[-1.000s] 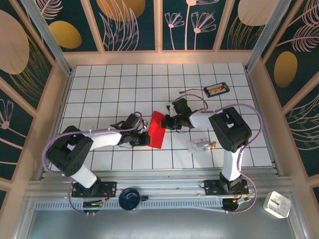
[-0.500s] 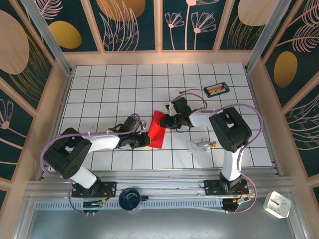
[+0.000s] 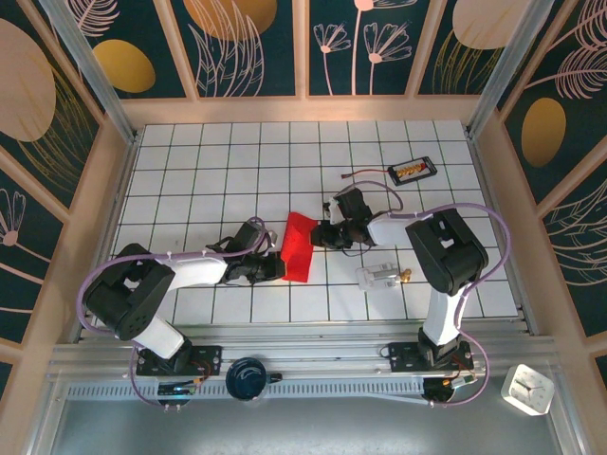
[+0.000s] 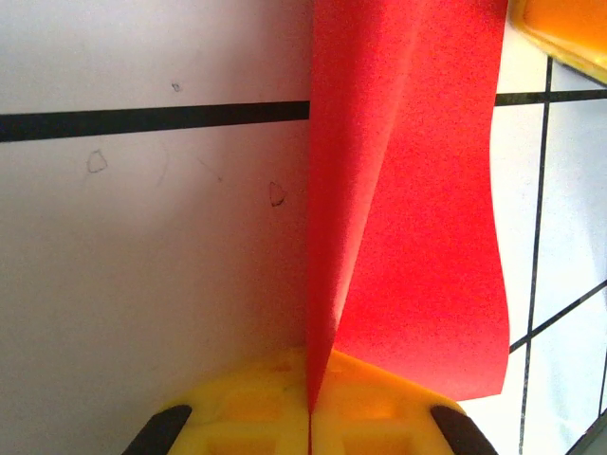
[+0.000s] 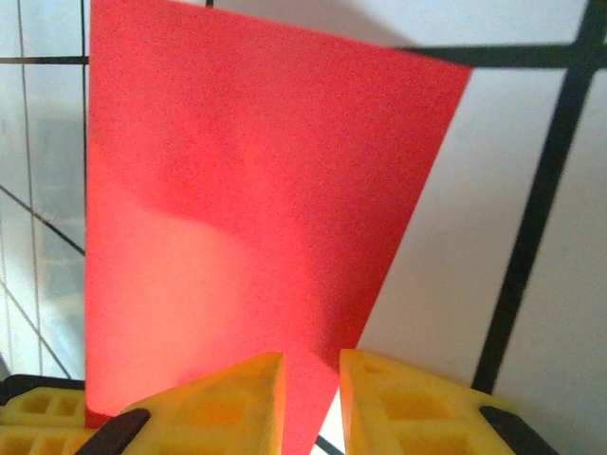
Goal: Fold a paper plane with a square sheet of paper (pick it up from the middle)
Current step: First fold the square sheet of paper in half at the center of the table.
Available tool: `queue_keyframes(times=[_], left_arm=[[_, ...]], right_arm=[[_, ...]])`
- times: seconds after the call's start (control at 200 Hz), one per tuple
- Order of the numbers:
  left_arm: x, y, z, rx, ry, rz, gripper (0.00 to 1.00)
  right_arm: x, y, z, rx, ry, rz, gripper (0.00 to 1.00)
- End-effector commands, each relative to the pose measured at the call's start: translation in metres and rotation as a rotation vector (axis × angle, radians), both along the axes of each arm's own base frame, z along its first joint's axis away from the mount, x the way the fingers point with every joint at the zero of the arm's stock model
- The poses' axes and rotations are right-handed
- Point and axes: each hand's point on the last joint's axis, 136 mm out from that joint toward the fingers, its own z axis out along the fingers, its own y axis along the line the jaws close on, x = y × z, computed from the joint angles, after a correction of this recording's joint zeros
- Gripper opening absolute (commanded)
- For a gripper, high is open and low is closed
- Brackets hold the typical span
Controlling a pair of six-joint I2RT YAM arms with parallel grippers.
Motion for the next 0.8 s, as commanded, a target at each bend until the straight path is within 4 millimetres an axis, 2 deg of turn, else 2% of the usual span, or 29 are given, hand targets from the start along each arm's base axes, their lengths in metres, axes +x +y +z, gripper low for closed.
queue_keyframes(times=[0.0, 0.125, 0.255, 0.46, 0.796], left_arm=[[-0.012, 0.005, -0.007, 0.018, 0.046, -0.005, 0.07], [-0.012, 0.006, -0.007, 0.02, 0.046, -0.005, 0.07], [-0.012, 0.005, -0.006, 0.019, 0.045, -0.006, 0.07], [-0.011, 0.006, -0.007, 0.023, 0.043, -0.004, 0.07], [-0.011, 0.006, -0.009, 0.029, 0.045, -0.004, 0.06]], right_arm=[[-0.002, 0.011, 0.025, 0.094, -0.026, 0.019, 0.22], [-0.004, 0.017, 0.031, 0.1, -0.042, 0.034, 0.21], [-0.009, 0.021, 0.025, 0.094, -0.024, 0.045, 0.19], [-0.027, 0.027, 0.014, 0.09, 0.024, 0.069, 0.16], [-0.064, 0.031, 0.014, 0.072, 0.072, 0.114, 0.16]])
